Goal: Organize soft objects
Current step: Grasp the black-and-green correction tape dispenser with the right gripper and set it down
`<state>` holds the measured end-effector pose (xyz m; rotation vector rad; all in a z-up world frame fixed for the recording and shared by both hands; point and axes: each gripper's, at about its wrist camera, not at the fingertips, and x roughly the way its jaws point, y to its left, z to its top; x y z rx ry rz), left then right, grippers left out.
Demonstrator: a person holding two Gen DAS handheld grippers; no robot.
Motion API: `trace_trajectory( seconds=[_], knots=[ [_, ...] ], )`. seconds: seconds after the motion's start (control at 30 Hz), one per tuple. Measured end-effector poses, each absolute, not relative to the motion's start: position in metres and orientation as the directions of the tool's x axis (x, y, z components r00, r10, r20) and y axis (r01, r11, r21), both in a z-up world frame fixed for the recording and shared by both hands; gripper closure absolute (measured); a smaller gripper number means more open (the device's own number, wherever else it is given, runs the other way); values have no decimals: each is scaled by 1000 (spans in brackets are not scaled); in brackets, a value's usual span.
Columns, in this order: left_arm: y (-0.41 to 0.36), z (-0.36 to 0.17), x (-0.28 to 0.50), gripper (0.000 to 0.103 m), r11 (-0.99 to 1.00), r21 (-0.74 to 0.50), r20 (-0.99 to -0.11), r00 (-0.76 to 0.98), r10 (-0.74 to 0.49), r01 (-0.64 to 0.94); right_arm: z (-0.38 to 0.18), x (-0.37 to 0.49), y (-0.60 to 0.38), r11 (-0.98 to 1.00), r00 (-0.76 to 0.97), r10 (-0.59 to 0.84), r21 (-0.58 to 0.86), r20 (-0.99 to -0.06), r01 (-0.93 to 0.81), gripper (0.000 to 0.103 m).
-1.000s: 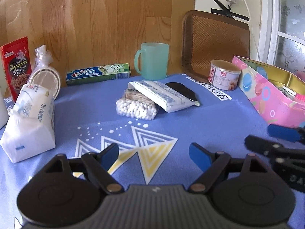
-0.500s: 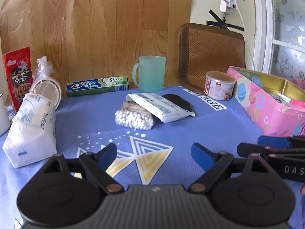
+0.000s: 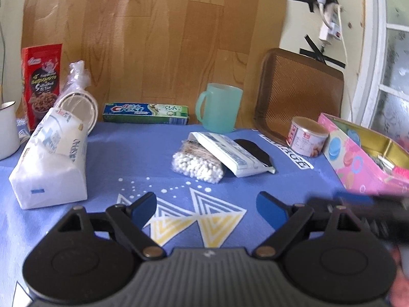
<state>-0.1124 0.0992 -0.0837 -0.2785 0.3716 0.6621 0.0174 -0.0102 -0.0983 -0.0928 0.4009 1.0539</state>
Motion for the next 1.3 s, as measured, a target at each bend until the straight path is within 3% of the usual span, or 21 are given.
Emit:
trace_trajectory(
  seconds=[0.1,0.23,0.33,0.37,0.53,0.8,1.13,1.2,1.23,1.3],
  knots=[
    [103,-84,-115,15,746,-161,-415,730,543,-646,-86,36,25,504,451,825,85,-339,-859,46],
    [106,-85,-117,15,742,-182,-412,735,539,-646,-89,69,80,514,443,781,51,-439,-856,46],
    [106,-85,-117,15,745,-184,-408,740,535,-641,-93,81,102,527,462,764,24,-450,-849,48],
    [105,-85,-117,15,746,-184,-408,740,535,-640,-92,83,104,527,458,765,32,-453,-849,64],
    [105,-85,-117,14,748,-190,-407,745,530,-636,-95,79,90,504,427,783,59,-452,-862,68],
    [105,-85,-117,13,747,-200,-409,747,524,-634,-104,31,6,461,394,810,55,-434,-886,68],
    [107,-87,-114,10,736,-196,-441,729,524,-647,-123,-33,-83,518,472,794,21,-383,-855,67],
    [106,-87,-112,10,730,-177,-455,713,534,-660,-127,-33,-91,544,488,786,49,-379,-838,59],
    [105,-88,-112,10,728,-172,-458,709,537,-663,-129,-33,-93,564,502,774,60,-387,-823,50],
    [105,-88,-114,10,719,-166,-460,697,549,-675,-135,-35,-100,572,503,769,74,-394,-817,50]
  ],
)
